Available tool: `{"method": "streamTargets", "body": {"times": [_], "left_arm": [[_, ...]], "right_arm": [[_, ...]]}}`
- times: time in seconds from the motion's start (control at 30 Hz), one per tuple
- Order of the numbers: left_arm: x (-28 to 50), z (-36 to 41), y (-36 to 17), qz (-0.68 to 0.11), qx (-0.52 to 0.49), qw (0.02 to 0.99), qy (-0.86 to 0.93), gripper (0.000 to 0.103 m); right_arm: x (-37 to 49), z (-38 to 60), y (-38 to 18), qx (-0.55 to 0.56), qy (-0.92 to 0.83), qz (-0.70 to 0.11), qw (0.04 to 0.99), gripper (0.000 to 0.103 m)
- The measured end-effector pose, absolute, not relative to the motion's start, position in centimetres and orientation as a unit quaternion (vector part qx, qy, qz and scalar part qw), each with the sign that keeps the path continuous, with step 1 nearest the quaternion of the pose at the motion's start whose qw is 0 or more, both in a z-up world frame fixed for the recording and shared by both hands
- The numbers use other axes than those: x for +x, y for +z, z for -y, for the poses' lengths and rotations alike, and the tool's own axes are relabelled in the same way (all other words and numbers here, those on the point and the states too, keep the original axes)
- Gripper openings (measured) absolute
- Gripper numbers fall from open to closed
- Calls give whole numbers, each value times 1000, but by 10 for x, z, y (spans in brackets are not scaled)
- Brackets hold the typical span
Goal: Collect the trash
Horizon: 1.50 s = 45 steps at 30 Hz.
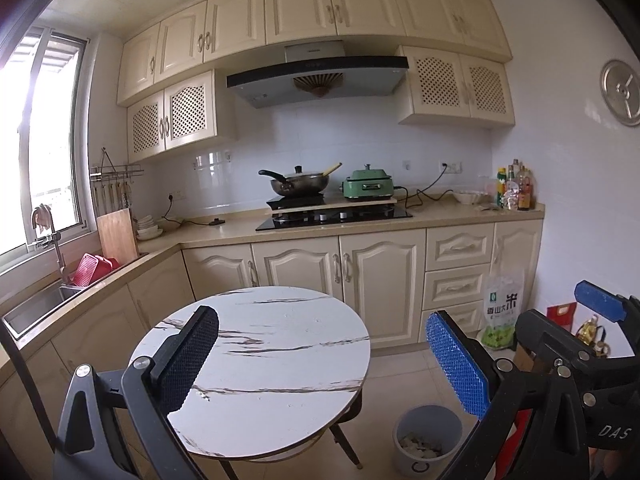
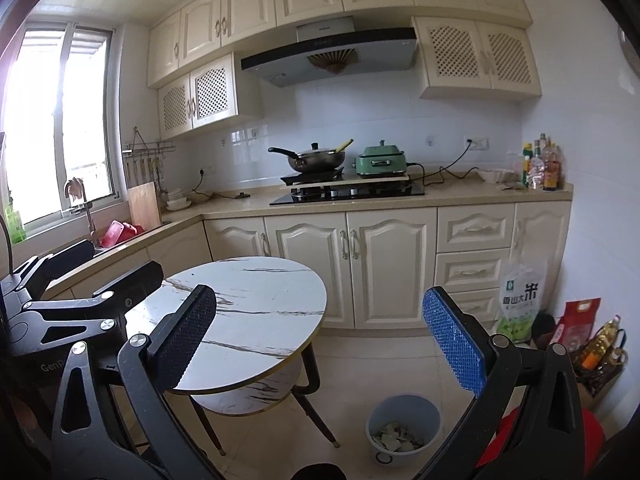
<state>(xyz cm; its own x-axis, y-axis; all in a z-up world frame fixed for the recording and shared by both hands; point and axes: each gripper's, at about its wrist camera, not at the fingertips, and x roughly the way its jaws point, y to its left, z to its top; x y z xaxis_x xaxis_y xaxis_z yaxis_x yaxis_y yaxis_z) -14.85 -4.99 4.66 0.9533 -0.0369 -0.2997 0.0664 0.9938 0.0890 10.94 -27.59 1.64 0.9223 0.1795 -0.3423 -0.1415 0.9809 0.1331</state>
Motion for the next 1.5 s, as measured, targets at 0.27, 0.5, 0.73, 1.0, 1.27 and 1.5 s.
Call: {"method": "streamTargets", "body": {"times": [0.27, 0.5, 0.73, 1.0, 1.27, 1.5], "left_arm": [[-150, 50, 42, -151, 49, 987, -27, 102], [-150, 44, 35, -148, 48, 987, -28, 102], [-153, 42, 30, -145, 47, 988, -28, 102], [-154, 43, 25, -142, 47, 988, -24, 102], [-159, 46, 18, -140, 46, 989, -23, 102], [-162, 49, 17, -138, 44, 989, -19, 102]], "right_arm": [[108, 277, 15, 54, 78, -181, 979, 103], [109, 278, 16, 55, 76, -184, 978, 103], [109, 278, 16, 54, 76, -184, 979, 103], [109, 277, 16, 53, 77, -184, 978, 103], [111, 279, 15, 53, 79, -185, 978, 103], [111, 277, 15, 52, 81, -186, 978, 103]]}}
